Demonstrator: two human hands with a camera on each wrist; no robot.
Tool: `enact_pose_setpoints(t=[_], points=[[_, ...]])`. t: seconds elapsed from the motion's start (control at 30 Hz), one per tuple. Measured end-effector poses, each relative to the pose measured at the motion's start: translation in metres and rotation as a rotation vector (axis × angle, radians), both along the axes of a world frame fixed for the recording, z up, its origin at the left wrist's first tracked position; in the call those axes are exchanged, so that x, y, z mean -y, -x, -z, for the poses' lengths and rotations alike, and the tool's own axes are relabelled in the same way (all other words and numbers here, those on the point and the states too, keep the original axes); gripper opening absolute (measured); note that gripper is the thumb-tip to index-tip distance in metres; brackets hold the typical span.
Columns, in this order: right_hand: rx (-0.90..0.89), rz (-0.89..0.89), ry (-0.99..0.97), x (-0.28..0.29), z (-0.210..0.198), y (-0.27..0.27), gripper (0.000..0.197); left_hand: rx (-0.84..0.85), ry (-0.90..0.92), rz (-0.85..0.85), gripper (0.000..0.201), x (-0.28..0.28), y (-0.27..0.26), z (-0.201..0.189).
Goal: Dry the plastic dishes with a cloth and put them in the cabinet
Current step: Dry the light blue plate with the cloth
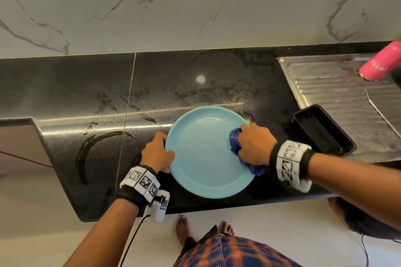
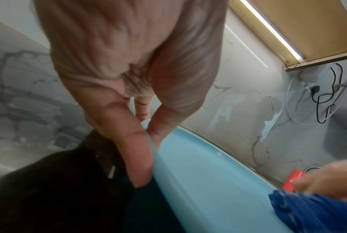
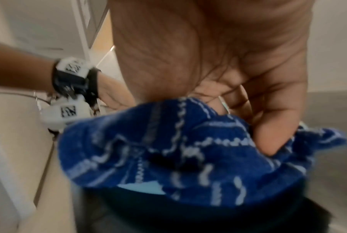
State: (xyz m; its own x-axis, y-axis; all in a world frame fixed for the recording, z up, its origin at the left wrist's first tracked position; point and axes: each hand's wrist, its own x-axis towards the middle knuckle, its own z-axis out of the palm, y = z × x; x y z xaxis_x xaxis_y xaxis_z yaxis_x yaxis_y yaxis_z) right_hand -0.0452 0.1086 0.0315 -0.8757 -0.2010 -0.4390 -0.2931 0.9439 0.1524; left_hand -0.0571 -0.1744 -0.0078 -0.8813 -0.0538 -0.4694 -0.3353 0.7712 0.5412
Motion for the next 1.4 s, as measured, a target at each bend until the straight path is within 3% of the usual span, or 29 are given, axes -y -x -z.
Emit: enact_pose_setpoints(t=[0.1, 0.2, 0.37, 0.53, 0.63, 0.77, 0.87, 1.0, 1.13, 1.33, 1.4], points=[[0.1, 0.065, 0.073, 0.016, -0.007, -0.04, 0.036, 0.015, -0.014, -0.009, 0.03, -0.001, 0.001, 0.0], [0.184, 0.115, 0.269, 0.041, -0.014, -0.062, 0.03, 0.011, -0.025, -0.028, 0.032, -0.001, 0.001, 0.001], [0.274, 0.267, 0.54, 0.074, -0.002, -0.058, 0.038, 0.011, -0.147, -0.111, 0.028, 0.003, -0.004, 0.002], [0.05, 0.446, 0.7, 0.06, -0.005, -0.005, 0.028, -0.004, -0.233, -0.196, 0.019, 0.006, -0.008, -0.001], [-0.098, 0.496, 0.633, 0.048, -0.004, 0.031, 0.026, 0.051, -0.362, -0.295, 0.019, 0.009, -0.007, -0.006], [-0.145, 0.55, 0.624, 0.061, 0.014, 0.057, 0.034, 0.095, -0.502, -0.325, 0.018, 0.009, -0.009, -0.012], [-0.138, 0.457, 0.629, 0.086, 0.022, 0.058, 0.016, 0.117, -0.569, -0.325, 0.017, 0.01, -0.009, -0.016], [-0.048, 0.261, 0.564, 0.114, 0.031, 0.036, 0.033, 0.131, -0.615, -0.328, 0.018, 0.01, -0.009, -0.016], [0.056, 0.112, 0.583, 0.133, 0.032, -0.001, 0.036, 0.101, -0.612, -0.327, 0.017, 0.005, -0.01, -0.013], [0.226, -0.102, 0.596, 0.103, 0.026, -0.032, 0.026, 0.058, -0.477, -0.323, 0.011, 0.003, -0.006, -0.002], [0.292, -0.217, 0.553, 0.084, 0.023, -0.037, 0.032, 0.054, -0.436, -0.326, 0.008, 0.002, -0.005, -0.001]])
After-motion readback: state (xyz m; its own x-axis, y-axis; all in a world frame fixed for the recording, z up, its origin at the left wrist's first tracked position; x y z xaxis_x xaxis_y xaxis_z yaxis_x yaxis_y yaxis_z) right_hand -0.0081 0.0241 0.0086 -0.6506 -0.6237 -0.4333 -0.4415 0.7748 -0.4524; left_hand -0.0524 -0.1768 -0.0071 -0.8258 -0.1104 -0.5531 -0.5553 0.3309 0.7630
